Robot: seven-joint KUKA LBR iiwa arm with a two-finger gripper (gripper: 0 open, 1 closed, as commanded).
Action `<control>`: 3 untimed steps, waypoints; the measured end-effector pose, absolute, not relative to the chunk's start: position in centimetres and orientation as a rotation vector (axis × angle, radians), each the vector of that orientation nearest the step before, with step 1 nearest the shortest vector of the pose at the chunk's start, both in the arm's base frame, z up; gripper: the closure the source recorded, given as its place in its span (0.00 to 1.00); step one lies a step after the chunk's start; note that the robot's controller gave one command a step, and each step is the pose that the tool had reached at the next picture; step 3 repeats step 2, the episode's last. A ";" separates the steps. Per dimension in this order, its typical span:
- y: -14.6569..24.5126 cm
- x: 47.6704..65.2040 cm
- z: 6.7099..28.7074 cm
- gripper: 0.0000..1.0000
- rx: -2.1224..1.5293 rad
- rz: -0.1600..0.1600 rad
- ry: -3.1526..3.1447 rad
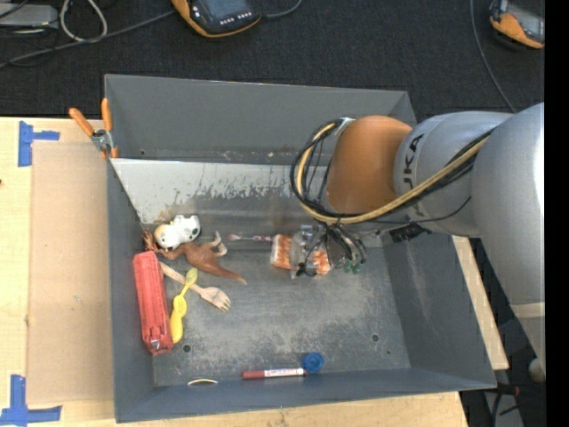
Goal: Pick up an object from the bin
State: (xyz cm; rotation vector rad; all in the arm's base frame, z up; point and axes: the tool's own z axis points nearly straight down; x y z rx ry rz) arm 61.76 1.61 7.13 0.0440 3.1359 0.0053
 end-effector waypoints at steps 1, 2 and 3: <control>2.9 61.1 15.1 1.00 -0.068 0.004 3.141; 2.5 61.2 20.3 1.00 -0.011 0.004 3.145; 2.5 61.2 20.3 1.00 -0.011 0.004 3.145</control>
Offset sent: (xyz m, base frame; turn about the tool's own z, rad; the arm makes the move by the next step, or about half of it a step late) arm -0.0065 0.0028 0.1746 0.0146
